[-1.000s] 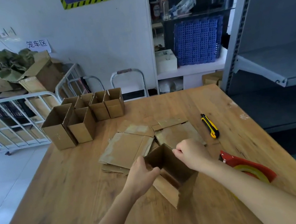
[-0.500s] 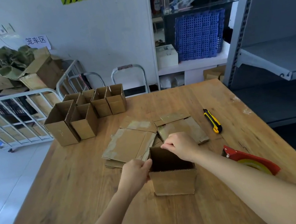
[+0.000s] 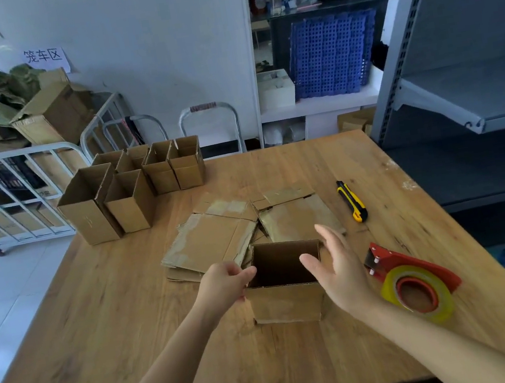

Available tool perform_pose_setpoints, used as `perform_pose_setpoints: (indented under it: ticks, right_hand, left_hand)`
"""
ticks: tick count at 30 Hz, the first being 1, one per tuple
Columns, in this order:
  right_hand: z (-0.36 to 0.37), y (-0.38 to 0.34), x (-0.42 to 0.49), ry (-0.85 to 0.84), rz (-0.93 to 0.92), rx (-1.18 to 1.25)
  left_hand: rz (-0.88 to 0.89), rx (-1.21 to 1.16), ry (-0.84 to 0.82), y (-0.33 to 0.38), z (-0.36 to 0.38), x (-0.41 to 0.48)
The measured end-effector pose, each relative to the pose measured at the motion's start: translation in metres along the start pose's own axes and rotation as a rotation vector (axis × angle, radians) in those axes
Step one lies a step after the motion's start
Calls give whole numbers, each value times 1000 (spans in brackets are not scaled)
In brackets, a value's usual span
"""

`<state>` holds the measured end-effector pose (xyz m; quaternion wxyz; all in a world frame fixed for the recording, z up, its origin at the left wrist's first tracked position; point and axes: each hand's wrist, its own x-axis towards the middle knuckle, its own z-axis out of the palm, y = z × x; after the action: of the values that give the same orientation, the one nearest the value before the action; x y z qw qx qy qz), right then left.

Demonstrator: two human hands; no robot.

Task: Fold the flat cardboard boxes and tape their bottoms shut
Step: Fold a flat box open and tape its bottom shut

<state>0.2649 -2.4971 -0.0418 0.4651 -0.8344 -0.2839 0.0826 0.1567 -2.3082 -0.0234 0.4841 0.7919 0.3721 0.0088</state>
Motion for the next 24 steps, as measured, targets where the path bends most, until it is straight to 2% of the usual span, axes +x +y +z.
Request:
perform_pose_setpoints:
  ticks: [6, 9, 13, 17, 21, 24]
  right_hand:
    - [-4, 9, -17, -211, 95, -74]
    - [-8, 17, -10, -210, 92, -106]
    - [-11, 19, -5, -208, 32, -153]
    - [-12, 25, 0, -224, -88, -212]
    - [-13, 37, -2, -177, -156, -177]
    - [-11, 40, -4, -183, -177, -176]
  left_hand:
    - [7, 9, -79, 1, 9, 3]
    - [29, 105, -71, 2, 22, 6]
    - [15, 100, -13, 5, 28, 11]
    - [304, 168, 80, -1, 20, 8]
    - [455, 242, -137, -21, 3, 5]
    - [521, 478, -264, -33, -2, 7]
